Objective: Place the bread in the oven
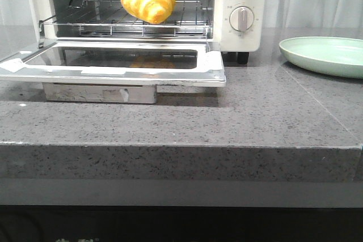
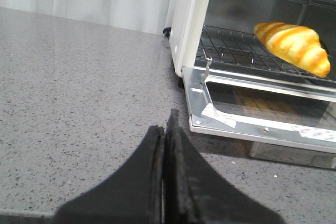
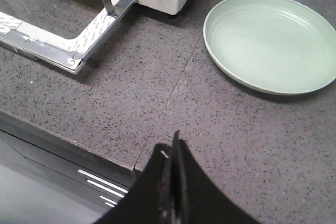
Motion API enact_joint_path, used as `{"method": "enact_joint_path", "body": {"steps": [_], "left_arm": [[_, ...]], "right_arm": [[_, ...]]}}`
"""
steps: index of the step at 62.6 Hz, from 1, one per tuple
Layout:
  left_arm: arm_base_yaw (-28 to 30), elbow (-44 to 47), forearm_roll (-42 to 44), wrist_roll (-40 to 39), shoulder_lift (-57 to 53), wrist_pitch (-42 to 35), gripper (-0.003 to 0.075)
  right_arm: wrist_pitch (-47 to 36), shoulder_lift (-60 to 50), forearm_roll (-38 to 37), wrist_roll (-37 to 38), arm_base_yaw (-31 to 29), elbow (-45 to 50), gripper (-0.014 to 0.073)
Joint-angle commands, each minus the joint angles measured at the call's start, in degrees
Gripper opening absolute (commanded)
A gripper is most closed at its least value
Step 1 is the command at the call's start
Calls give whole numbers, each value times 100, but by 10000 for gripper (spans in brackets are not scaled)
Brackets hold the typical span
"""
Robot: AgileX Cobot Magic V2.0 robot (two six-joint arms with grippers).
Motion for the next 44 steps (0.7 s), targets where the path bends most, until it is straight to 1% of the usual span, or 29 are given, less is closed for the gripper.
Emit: {"method": "enact_joint_path", "body": {"steps": [1,5,7,18,44], "left_arm": [[21,72,-52,-11,-94,-860,-18],[33,217,-52,-11,-176,-1056,-18],[44,204,-52,-11,-162,-905,-18],[303,204,-52,-11,-162,-881,-18],[316,204,-52,-11,-162,-881,-18]], "right_arm": [[-392,11,0,-84,-27,-134,-69],[-392,11,0,-84,-27,-134,-69],[-387,16,0,-84,-27,-134,-69],[-389,21,0,-84,-27,-134,-69],[-389,21,0,-84,-27,-134,-69]]}}
